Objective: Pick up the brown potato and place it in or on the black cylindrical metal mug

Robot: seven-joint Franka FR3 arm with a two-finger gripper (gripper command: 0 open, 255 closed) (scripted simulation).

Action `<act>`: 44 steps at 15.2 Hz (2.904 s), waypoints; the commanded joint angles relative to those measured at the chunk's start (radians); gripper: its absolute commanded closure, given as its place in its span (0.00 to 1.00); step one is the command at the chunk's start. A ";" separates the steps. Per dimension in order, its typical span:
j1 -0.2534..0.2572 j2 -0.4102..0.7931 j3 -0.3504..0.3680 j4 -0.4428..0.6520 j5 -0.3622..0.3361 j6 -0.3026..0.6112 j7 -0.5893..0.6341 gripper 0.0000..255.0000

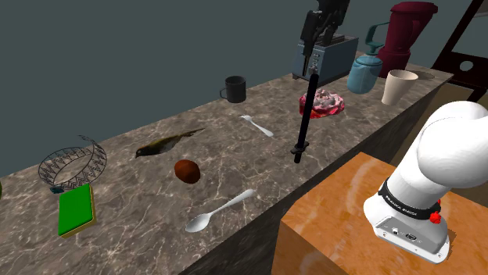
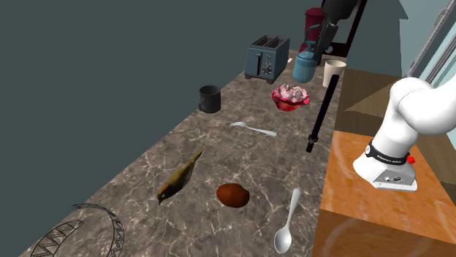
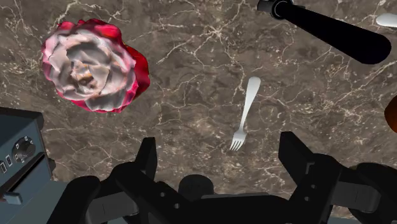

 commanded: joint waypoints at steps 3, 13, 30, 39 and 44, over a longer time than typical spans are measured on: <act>0.013 0.037 0.028 -0.009 0.014 0.042 0.022 0.00; 0.067 0.271 0.173 0.005 0.053 0.242 0.135 0.00; 0.138 0.821 0.392 0.265 -0.119 0.459 0.395 0.00; 0.253 1.127 0.407 0.502 -0.280 0.463 0.518 0.00; 0.259 1.164 0.393 0.485 -0.307 0.513 0.534 0.00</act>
